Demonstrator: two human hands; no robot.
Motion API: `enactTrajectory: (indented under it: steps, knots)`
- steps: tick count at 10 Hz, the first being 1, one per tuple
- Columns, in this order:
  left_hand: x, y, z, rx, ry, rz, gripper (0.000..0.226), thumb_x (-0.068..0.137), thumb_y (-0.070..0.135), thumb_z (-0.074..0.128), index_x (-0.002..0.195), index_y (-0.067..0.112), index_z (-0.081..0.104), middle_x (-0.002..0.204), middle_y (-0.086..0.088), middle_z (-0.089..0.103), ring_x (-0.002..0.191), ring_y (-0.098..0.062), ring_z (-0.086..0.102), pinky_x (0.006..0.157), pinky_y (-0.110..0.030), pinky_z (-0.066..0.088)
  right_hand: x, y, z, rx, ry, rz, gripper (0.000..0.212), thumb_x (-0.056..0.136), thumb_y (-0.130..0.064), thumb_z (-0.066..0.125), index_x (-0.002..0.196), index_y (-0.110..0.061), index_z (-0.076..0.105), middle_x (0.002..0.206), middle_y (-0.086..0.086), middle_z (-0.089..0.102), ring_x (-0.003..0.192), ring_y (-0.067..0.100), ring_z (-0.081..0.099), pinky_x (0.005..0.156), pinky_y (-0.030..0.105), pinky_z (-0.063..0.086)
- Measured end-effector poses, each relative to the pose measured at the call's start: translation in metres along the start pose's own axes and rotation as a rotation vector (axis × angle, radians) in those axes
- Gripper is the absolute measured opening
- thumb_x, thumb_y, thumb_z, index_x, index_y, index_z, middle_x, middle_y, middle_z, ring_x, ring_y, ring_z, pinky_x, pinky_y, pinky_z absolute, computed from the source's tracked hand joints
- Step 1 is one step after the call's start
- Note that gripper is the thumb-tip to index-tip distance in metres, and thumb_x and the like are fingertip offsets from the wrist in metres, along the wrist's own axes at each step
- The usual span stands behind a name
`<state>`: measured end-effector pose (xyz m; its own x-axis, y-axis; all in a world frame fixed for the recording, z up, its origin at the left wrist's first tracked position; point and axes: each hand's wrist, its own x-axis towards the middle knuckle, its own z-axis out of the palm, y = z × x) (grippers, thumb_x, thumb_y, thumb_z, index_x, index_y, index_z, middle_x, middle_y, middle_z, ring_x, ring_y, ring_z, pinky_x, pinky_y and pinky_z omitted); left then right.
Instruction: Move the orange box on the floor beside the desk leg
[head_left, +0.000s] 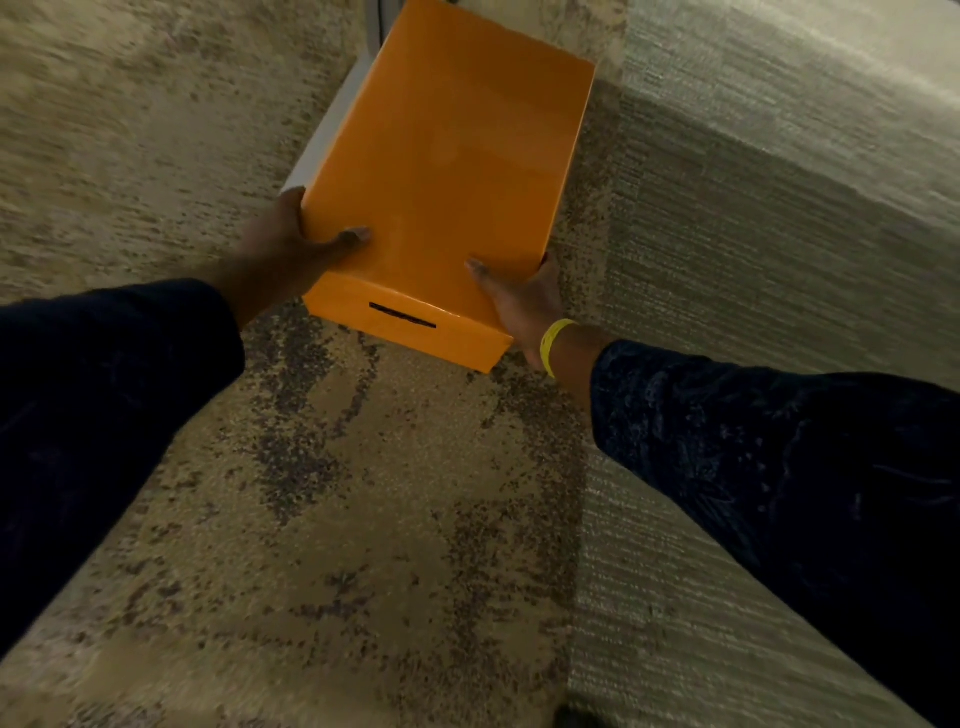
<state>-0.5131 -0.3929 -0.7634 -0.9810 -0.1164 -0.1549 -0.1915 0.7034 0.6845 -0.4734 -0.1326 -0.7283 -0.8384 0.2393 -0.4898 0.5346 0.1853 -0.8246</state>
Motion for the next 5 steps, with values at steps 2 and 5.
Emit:
enactTrajectory:
  steps: [2, 5]
  knots:
    - [-0.037, 0.012, -0.003, 0.424, 0.002, 0.097, 0.100, 0.078, 0.085, 0.032, 0.154, 0.023, 0.013, 0.164, -0.019, 0.019, 0.143, -0.046, 0.028, 0.109, -0.064, 0.030, -0.017, -0.001, -0.011, -0.509, 0.012, -0.177, 0.113, 0.082, -0.056, 0.070, 0.158, -0.017, -0.003, 0.169, 0.008, 0.000, 0.154, 0.031, 0.011, 0.120, 0.052, 0.026]
    - [-0.105, 0.051, -0.039, 0.599, 0.045, 0.367, 0.098, 0.086, 0.082, 0.021, 0.156, 0.014, 0.014, 0.165, -0.020, 0.016, 0.150, -0.039, 0.018, 0.115, -0.062, 0.023, -0.081, -0.019, -0.033, -0.932, -0.058, -0.487, 0.102, 0.087, -0.061, 0.060, 0.159, -0.018, 0.001, 0.169, 0.009, -0.006, 0.156, 0.030, -0.002, 0.124, 0.053, 0.009]
